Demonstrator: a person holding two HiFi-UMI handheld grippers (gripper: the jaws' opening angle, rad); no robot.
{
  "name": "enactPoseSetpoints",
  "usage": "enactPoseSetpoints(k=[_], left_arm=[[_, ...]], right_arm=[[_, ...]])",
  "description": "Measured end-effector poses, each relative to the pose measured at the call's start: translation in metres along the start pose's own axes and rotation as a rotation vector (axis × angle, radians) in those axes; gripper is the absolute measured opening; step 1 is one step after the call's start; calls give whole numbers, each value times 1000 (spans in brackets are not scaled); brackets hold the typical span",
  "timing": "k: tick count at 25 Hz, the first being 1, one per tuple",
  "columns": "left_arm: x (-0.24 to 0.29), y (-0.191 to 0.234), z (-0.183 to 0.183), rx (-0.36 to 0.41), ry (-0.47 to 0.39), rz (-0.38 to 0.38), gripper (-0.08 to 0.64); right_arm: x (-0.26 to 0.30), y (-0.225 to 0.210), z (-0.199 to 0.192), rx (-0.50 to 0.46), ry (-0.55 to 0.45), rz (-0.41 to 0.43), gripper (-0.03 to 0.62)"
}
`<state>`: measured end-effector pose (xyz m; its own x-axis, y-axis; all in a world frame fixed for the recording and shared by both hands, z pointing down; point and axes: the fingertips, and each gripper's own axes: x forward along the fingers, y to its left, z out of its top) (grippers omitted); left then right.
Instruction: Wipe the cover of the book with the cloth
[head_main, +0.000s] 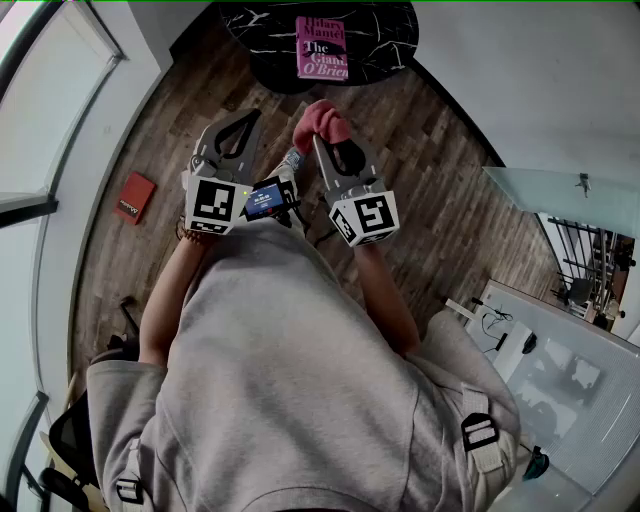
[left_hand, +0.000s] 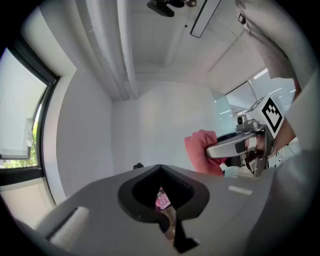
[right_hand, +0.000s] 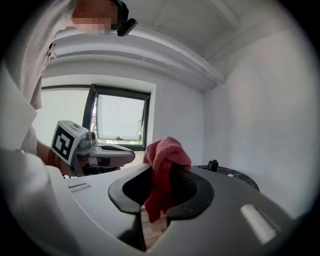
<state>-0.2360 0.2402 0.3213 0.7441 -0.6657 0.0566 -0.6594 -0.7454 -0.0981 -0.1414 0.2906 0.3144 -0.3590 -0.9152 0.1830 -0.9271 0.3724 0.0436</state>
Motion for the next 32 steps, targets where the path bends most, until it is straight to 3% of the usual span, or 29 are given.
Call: enactPoseSetpoints(k=[7, 14, 24, 32], left_arm=[[22, -9, 3, -12, -25, -38, 3], [67, -1, 7, -32, -11, 9, 3], [140, -10, -16, -91, 96, 38, 3], [201, -19, -43, -107, 194, 47, 3]], right_arm=[[9, -30, -3, 16, 7, 6, 107], [35, -77, 2, 27, 39, 31, 109], [63, -178, -11, 46, 93, -41, 109], [64, -282, -40, 122, 119, -186, 109]])
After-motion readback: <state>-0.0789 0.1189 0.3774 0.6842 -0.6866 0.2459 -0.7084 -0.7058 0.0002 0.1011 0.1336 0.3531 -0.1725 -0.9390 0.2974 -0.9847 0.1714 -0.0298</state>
